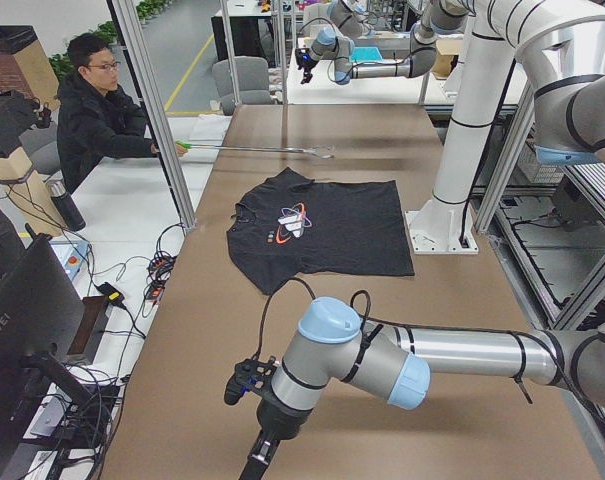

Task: Fold clothes

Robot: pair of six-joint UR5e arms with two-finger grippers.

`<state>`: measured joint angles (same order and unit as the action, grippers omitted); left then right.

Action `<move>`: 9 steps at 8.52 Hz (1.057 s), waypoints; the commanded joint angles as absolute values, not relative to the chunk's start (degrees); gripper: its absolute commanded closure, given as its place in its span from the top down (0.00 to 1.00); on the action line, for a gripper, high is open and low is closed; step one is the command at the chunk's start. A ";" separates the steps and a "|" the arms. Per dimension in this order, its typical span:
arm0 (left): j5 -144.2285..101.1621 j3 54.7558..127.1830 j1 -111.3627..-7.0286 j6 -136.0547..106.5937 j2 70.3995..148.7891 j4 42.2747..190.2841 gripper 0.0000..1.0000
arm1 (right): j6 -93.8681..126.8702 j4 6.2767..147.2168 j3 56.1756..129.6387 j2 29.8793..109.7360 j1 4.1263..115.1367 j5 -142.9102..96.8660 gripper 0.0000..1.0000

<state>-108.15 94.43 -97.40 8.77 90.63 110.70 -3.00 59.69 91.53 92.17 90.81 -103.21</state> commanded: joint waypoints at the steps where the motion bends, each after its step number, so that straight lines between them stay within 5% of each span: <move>1: -105.84 98.61 -97.12 8.70 87.19 110.31 0.94 | -2.81 59.59 91.41 92.29 90.70 -103.27 0.95; 9: -105.91 97.91 -96.86 9.14 83.32 112.59 0.94 | -1.76 58.71 91.84 92.38 89.31 -110.60 0.95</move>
<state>-105.71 97.48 -96.94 8.79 83.45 112.84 -2.10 58.31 91.65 93.06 90.25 -104.65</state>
